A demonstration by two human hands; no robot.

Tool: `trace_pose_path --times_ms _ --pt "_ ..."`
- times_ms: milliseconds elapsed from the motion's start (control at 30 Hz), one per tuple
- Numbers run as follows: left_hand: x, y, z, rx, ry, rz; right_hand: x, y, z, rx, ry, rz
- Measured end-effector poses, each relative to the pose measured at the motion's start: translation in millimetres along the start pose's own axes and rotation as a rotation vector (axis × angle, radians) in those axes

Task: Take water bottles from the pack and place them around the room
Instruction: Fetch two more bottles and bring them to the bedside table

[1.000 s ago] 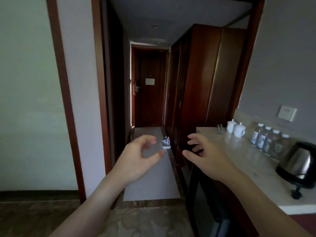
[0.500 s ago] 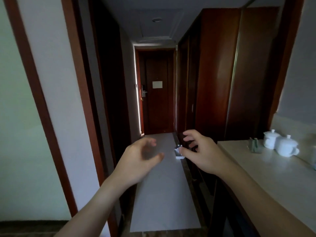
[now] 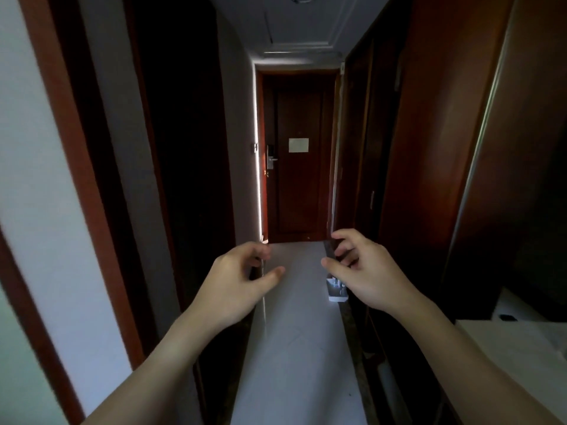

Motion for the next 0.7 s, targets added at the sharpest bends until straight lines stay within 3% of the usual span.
trace_pose_path --times_ms 267,700 --pt "66 109 193 0.017 -0.015 -0.024 24 -84 197 0.018 -0.083 0.004" --pt "205 176 475 0.096 0.068 -0.118 13 -241 440 0.116 -0.174 -0.001"
Point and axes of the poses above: each hand's wrist, its own z-axis towards the middle knuckle, its own x-axis out of the palm, y = z × x, the point moved 8 cm from there along z, towards the middle knuckle, and after that the axes turned 15 degrees about z, right-handed, at the moved point
